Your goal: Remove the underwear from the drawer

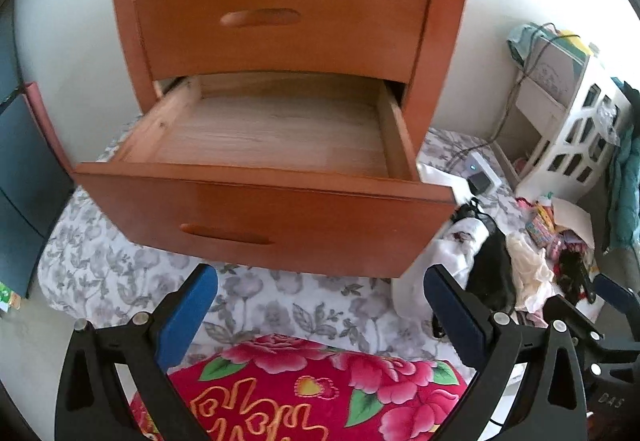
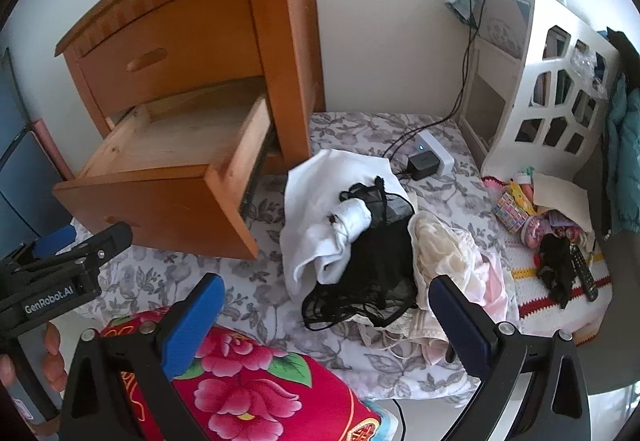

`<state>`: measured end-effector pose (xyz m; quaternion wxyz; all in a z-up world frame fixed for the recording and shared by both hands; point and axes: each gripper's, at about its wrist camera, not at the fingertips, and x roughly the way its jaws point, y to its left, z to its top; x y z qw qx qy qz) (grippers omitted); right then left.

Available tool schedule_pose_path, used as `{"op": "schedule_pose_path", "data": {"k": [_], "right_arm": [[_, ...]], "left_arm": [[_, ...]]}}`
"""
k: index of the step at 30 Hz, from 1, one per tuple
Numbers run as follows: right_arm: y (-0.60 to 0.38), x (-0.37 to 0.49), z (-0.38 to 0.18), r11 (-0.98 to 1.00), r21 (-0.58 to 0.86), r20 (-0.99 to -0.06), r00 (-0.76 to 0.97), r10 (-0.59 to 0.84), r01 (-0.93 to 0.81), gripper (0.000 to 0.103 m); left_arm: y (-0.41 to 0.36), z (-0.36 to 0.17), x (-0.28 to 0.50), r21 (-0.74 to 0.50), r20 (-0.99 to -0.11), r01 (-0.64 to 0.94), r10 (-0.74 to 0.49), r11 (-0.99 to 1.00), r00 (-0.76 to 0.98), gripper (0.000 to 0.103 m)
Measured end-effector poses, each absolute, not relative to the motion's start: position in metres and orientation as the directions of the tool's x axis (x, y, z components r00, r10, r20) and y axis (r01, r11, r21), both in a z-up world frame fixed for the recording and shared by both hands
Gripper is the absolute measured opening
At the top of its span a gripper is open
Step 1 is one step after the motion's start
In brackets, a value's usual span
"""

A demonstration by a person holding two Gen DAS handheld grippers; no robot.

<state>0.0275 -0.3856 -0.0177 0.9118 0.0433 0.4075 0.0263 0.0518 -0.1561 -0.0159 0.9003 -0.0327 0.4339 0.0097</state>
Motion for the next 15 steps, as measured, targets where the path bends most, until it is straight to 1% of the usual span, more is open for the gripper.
{"op": "schedule_pose_path", "data": {"k": [15], "right_arm": [[-0.354, 0.017, 0.008, 0.995, 0.078, -0.707, 0.700, 0.102, -0.067, 0.103]], "left_arm": [[-0.115, -0.003, 0.037, -0.084, -0.780, -0.124, 0.012, 0.989, 0.625, 0.103]]}}
